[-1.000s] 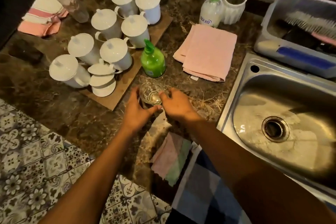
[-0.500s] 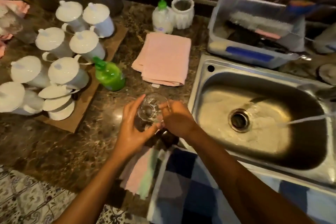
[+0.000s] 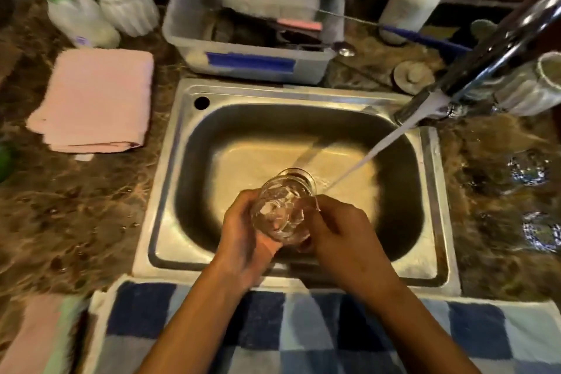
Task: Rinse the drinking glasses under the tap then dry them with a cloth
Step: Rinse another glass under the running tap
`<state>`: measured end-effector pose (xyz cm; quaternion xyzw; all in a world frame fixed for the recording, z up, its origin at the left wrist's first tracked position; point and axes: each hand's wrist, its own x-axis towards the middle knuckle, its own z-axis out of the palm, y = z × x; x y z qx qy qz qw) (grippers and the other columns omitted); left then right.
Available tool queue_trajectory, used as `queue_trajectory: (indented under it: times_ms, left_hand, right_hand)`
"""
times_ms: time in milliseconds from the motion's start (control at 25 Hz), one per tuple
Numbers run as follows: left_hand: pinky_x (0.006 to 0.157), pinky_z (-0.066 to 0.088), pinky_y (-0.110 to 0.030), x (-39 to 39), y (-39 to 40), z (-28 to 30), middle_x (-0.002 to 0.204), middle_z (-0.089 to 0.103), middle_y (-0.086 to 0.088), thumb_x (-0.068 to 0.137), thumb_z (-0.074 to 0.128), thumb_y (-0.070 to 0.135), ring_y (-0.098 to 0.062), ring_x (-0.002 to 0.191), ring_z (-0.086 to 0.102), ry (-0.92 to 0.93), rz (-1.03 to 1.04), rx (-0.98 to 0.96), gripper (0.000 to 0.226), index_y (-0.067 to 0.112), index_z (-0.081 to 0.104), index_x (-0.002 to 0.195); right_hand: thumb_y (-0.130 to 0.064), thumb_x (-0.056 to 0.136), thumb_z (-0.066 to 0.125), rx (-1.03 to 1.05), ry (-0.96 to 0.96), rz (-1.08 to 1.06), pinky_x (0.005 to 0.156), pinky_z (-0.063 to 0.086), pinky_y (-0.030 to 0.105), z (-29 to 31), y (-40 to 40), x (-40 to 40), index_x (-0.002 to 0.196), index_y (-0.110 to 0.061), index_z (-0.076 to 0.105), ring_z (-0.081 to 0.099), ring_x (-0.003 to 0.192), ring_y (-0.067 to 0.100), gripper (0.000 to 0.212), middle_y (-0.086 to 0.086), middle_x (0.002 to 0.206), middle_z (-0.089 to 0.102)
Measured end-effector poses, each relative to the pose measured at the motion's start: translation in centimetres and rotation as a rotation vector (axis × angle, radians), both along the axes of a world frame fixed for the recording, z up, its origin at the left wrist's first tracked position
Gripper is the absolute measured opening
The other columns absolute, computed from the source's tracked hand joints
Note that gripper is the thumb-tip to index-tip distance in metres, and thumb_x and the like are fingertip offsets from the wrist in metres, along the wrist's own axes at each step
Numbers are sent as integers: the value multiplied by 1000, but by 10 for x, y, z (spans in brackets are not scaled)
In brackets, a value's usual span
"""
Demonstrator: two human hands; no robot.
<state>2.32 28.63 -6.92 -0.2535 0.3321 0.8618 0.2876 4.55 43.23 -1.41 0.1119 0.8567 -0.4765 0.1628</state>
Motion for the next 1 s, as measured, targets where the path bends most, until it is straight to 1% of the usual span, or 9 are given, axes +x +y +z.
queue_trajectory:
  times_ms: [80, 200, 320, 440, 560, 680, 840, 920, 1000]
  left_hand:
    - [62, 60, -35, -11, 30, -17, 84, 78, -12, 68, 62, 42, -23, 75, 75, -26, 5, 5, 39, 11, 82, 81]
    - [66, 59, -35, -26, 65, -40, 82, 75, -12, 84, 58, 37, -25, 73, 73, -96, 43, 18, 34, 9, 78, 81]
    - [70, 53, -35, -41, 93, -54, 81, 73, -13, 94, 51, 35, -26, 70, 70, -153, 82, 44, 38, 7, 74, 82]
    - [55, 55, -30, -48, 110, -66, 72, 70, -11, 94, 46, 37, -24, 60, 67, -173, 53, -20, 38, 6, 67, 90]
    - [54, 57, -30, -55, 121, -76, 68, 73, -9, 92, 47, 45, -22, 58, 71, -258, -1, -163, 48, 6, 74, 81]
    - [61, 56, -33, -59, 126, -78, 63, 71, -12, 95, 51, 33, -27, 55, 69, -281, 4, -265, 38, 6, 73, 80]
    - [75, 58, -39, -46, 126, -90, 92, 70, -18, 101, 53, 11, -39, 90, 67, 116, 27, -682, 17, 0, 65, 100]
    - [69, 57, -24, -58, 117, -87, 90, 71, -12, 98, 60, 12, -32, 85, 67, 181, 15, -844, 12, 3, 66, 94]
    - [59, 52, -23, -74, 105, -78, 85, 65, -18, 96, 59, 16, -27, 76, 62, 13, -63, -725, 14, 5, 63, 89]
  right_hand:
    - [-33, 102, 49, -83, 42, -78, 69, 56, 31, -11, 23, 0, 97, -29, 71, 68, 72, 5, 23, -12, 80, 74]
    - [-36, 99, 53, -197, 61, -221, 63, 53, 28, -22, 52, 1, 97, -37, 70, 67, 67, 6, 17, -14, 75, 71]
    - [-35, 95, 52, -29, 271, -305, 68, 54, 18, -26, 77, 6, 94, -47, 62, 66, 85, 0, 16, -23, 90, 69]
    - [-32, 95, 45, 223, 492, -59, 90, 45, 7, -26, 80, 7, 116, -40, 59, 58, 109, -7, 27, -30, 113, 59]
    - [-37, 91, 46, 308, 348, 246, 97, 33, 2, -39, 65, -1, 137, -37, 47, 50, 119, -7, 46, -23, 130, 55]
    - [-30, 93, 60, 332, 110, 335, 96, 49, 20, -53, 51, -18, 138, -30, 47, 62, 114, 12, 47, -5, 126, 66]
    - [-16, 99, 54, -204, -125, -242, 94, 53, 45, -64, 35, -57, 112, 0, 66, 66, 103, 35, 24, 20, 107, 70]
    - [-21, 102, 52, -56, -119, -157, 98, 53, 39, -73, 32, -62, 118, -8, 64, 68, 103, 25, 24, 12, 109, 71]
    - [-23, 101, 53, 282, 23, 237, 92, 55, 34, -77, 39, -57, 123, -13, 58, 69, 99, 23, 25, 8, 111, 71]
